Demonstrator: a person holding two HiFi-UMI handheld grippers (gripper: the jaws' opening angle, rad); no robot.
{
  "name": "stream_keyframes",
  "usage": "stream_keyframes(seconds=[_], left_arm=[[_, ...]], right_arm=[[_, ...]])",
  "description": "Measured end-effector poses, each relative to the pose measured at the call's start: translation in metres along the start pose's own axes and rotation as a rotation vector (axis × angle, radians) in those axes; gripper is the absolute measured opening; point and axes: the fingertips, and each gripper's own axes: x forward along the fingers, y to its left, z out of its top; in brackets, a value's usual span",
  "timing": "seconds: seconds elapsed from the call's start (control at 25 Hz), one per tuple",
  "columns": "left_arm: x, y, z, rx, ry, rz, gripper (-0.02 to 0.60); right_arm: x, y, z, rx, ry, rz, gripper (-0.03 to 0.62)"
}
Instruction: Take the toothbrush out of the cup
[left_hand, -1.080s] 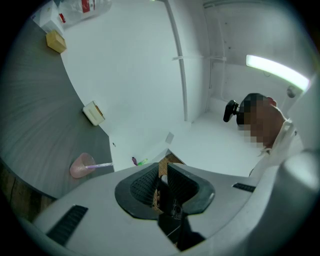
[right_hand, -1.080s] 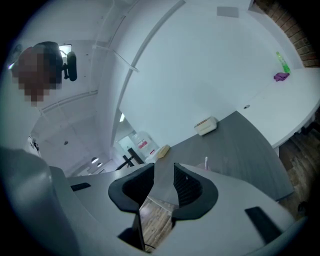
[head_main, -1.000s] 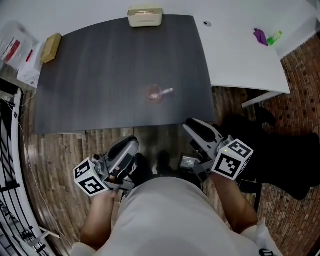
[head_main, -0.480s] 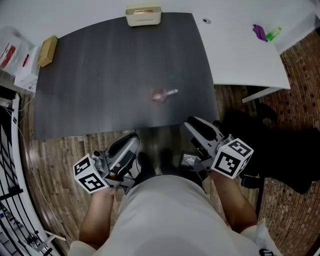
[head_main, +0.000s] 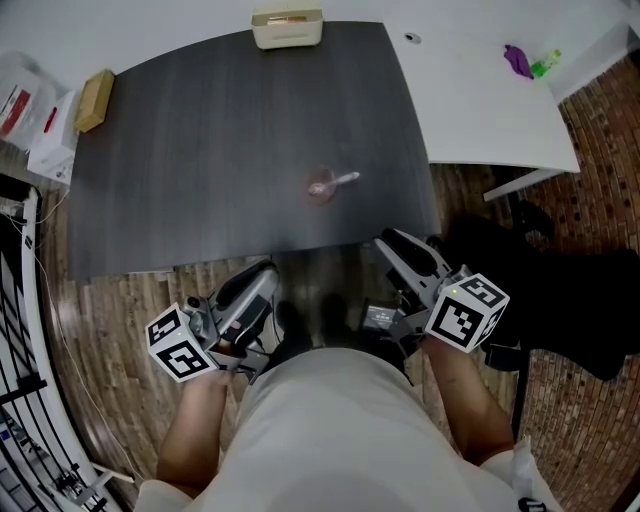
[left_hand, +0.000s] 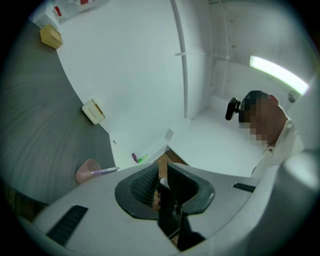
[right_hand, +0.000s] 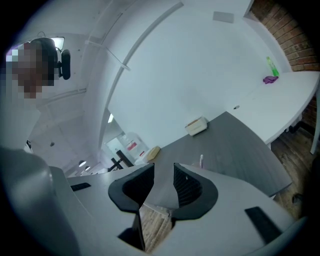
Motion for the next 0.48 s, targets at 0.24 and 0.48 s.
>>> stream_keyframes(seconds=[0.24, 0.48], left_arm=[[0.0001, 0.0025, 0.0023, 0.003, -0.001, 0.002, 0.051], [0.0054, 0.0009, 0.0059, 0.010, 0.005, -0.008, 0.051]], right_arm=[[0.0020, -0.0032, 0.0038, -0.007, -0.004, -0.013, 0.126], [0.0059, -0.0033, 0.0087, -0.010, -0.007, -0.017, 0.126]])
